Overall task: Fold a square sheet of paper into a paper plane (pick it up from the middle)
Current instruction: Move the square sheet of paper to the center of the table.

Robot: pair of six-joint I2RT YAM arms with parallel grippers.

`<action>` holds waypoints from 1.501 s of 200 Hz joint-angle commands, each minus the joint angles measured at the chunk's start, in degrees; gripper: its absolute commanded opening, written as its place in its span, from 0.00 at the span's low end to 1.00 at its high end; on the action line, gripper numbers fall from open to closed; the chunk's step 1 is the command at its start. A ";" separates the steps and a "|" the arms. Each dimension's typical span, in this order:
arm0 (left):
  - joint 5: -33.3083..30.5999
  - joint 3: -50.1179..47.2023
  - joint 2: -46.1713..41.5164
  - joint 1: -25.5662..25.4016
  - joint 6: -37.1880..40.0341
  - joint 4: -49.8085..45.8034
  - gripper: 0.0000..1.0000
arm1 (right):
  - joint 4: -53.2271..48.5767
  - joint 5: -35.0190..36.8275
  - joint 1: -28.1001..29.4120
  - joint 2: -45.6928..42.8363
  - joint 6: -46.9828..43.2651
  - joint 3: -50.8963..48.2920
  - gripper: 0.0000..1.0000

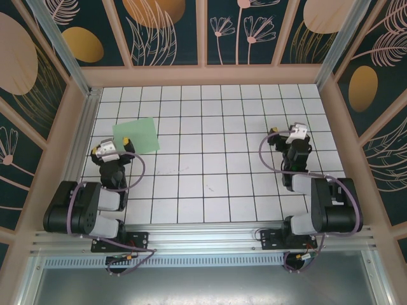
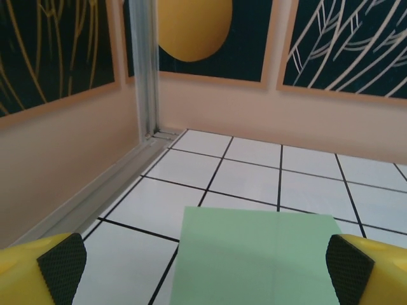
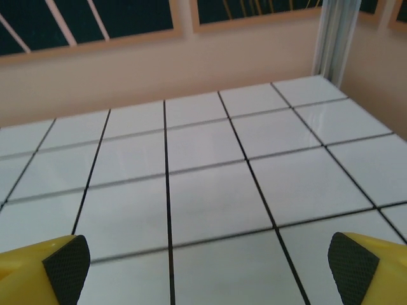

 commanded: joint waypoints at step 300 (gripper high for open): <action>18.43 58.03 29.44 -5.02 -33.30 -90.10 0.91 | -54.94 -5.61 24.30 21.03 32.87 45.32 0.99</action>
